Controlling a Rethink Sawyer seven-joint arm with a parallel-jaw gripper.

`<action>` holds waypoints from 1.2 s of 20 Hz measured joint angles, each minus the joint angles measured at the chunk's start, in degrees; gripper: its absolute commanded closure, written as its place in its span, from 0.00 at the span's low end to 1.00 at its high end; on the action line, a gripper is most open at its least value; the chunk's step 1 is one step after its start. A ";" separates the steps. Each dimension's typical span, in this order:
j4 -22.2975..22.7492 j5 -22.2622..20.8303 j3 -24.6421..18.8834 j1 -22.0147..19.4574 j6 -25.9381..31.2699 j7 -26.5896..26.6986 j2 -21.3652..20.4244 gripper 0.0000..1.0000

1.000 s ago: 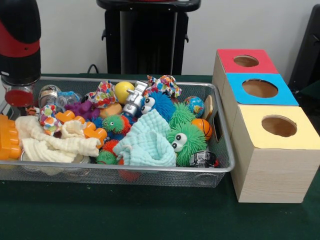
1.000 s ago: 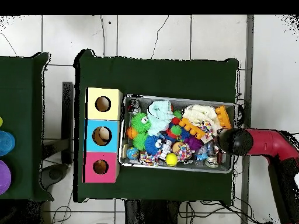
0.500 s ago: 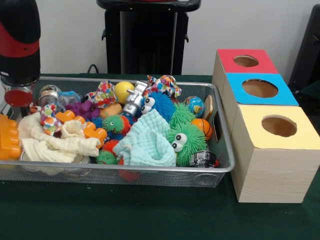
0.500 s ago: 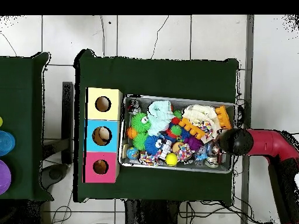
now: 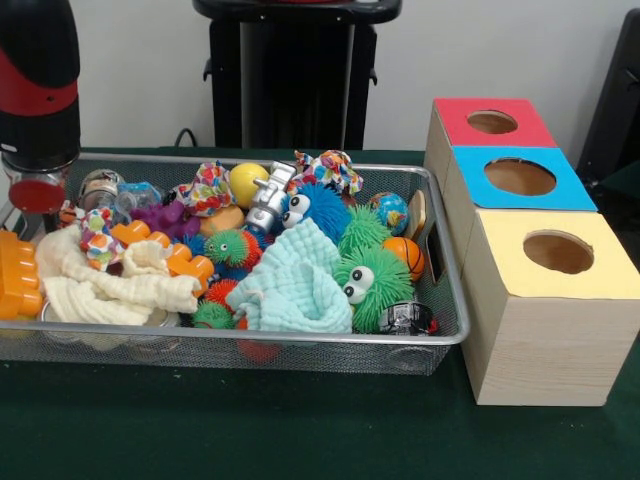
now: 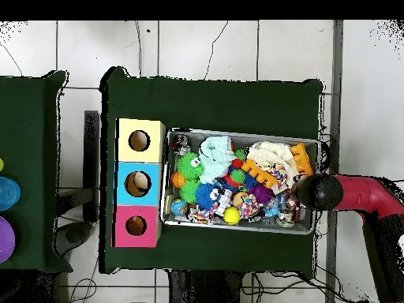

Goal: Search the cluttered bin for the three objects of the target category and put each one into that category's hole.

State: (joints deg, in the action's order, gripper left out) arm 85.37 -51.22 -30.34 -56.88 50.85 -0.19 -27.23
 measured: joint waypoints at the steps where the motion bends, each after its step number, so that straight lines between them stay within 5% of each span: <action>1: 0.00 0.00 0.05 0.04 -0.01 0.00 -0.02 1.00; 24: 5.94 4.83 3.49 2.87 4.56 0.00 -9.48 1.00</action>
State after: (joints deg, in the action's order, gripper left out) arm 91.31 -46.39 -26.85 -54.01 55.40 -0.19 -36.70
